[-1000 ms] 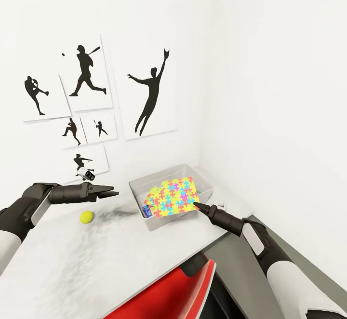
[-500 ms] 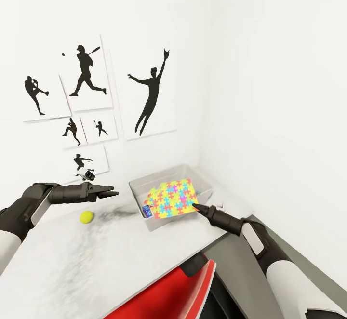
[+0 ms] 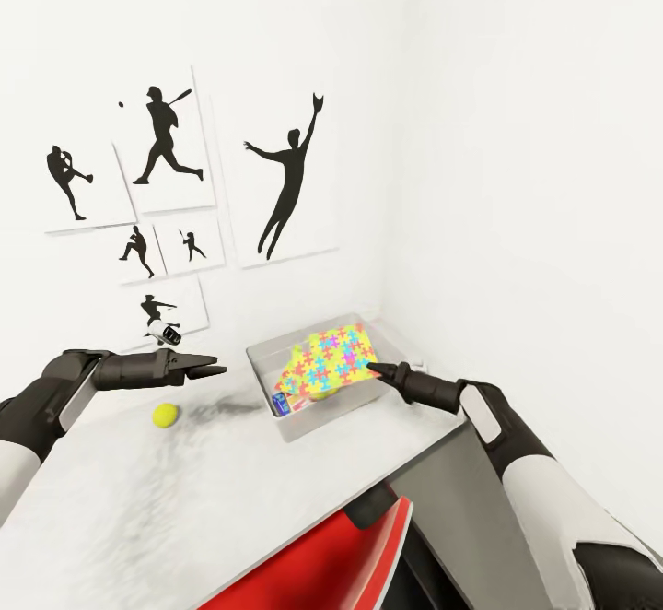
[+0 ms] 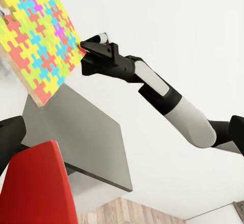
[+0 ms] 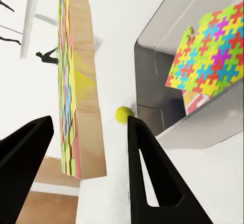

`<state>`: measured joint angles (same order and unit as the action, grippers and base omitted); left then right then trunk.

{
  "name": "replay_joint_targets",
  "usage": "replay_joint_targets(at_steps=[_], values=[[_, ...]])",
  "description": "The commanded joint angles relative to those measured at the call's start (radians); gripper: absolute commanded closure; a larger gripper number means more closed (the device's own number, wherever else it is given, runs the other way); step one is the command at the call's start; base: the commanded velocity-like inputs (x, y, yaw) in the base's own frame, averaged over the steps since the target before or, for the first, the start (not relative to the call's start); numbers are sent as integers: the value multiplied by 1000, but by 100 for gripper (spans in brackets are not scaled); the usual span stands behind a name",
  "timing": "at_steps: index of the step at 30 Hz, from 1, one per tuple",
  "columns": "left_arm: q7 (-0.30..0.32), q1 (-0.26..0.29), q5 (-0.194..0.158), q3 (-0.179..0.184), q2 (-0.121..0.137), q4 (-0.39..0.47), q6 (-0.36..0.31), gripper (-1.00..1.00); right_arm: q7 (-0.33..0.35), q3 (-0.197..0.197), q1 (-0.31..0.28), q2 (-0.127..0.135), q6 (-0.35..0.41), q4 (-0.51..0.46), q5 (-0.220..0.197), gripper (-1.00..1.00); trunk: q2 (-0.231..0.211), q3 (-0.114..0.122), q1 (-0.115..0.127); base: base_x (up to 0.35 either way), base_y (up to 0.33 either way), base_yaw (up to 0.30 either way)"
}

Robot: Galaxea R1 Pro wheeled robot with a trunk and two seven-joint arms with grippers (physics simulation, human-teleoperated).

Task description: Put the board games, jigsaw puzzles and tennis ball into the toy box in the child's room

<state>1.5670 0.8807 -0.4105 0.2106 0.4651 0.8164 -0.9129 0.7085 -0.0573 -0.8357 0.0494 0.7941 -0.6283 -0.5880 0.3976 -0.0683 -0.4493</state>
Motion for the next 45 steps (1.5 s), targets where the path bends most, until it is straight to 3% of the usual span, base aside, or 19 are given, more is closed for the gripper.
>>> replay_joint_targets(at_steps=[1, 10, 17, 19, 22, 28, 45], values=[[4, 1, -3, 4, 1, 0, -11, -100, -11, -3, -9, 0, 6, 1, 1, 100, 2, -2, -1, 0, 0, 0], [4, 1, -3, 4, 1, 0, -11, -100, -162, -9, -152, -12, 26, 55, -1, 100, 2, -2, -1, 0, 0, 0], [4, 1, -4, 4, 1, 0, -11, -100, -267, -30, -276, -20, 22, 225, -1, 100, 2, -2, -1, 0, 0, 0], [4, 1, -4, 4, 1, 0, -11, -100, -332, -32, -302, -22, 18, 259, -4, 100, 2, -2, -1, 0, 0, 0], [4, 1, -4, 4, 1, 0, -11, -100, -397, -33, -320, -28, 17, 273, -38, 100, 2, -2, -1, 0, 0, 0], [4, 1, -4, 4, 1, 0, -11, -100, -437, -37, -329, -29, 15, 278, -149, 100, 2, -2, -1, 0, 0, 0], [4, 1, -4, 3, 1, 0, -11, -100, -440, -38, -330, -32, 8, 277, -153, 100, 2, -2, -1, 0, 0, 0]])
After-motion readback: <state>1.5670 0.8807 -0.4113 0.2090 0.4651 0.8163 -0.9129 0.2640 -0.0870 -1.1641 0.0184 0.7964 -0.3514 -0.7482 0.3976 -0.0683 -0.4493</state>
